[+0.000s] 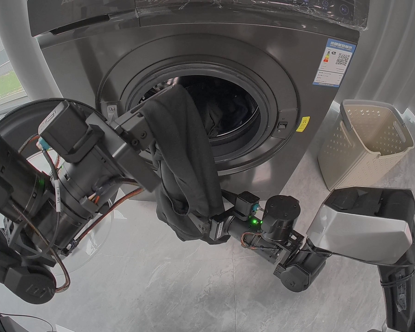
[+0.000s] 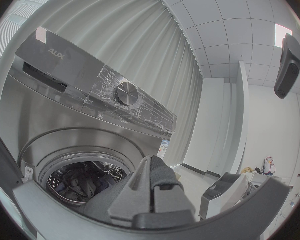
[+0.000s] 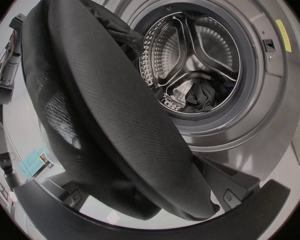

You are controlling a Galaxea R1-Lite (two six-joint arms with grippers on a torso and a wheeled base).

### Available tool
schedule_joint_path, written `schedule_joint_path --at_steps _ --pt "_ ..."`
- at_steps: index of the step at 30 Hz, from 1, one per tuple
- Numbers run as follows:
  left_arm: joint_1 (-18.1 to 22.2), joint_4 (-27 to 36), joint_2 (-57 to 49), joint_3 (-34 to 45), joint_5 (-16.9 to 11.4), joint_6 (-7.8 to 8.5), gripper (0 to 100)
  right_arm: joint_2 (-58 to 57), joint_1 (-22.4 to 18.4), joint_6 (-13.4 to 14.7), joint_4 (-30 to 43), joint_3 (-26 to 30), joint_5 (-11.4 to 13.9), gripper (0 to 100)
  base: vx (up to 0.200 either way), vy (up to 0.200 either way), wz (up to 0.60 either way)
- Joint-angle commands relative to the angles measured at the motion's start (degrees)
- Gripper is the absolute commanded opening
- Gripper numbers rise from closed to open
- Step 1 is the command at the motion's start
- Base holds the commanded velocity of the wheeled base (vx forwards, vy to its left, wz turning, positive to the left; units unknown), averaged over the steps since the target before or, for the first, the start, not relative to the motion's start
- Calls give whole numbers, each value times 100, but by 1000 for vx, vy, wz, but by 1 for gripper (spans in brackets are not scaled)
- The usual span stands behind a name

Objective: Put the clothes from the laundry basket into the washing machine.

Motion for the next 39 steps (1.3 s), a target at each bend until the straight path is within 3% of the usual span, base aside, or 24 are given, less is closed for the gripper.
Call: schedule_joint_path --at_steps 1,7,12,13,16,19,26,32,39 --pt "-47 -2 -58 -14 -4 -2 0 389 -86 -33 5 -392 16 100 0 0 0" --pt "-47 -2 -102 -14 -13 -11 0 591 -121 -16 5 -902 -1 100 0 0 0" --pt "15 -2 -58 3 -4 -11 0 520 -130 11 -30 -1016 -71 100 0 0 0" --pt "32 7 -49 3 5 -11 0 503 -130 20 -38 -999 -89 0 0 0 0" --pt "155 16 -23 3 31 -11 0 389 -148 46 -56 -902 -98 0 0 0 0" --pt "524 86 56 21 57 -19 0 -86 -306 37 -65 -383 -71 0 0 0 0" --pt "929 438 232 293 93 -19 0 -1237 -508 55 -65 425 -63 0 0 0 0" --pt "1245 376 856 794 75 7 0 -2011 -517 46 -56 531 -107 0 0 0 0" --pt "1289 350 1383 1216 84 51 0 -2292 -402 187 -56 698 -194 0 0 0 0"
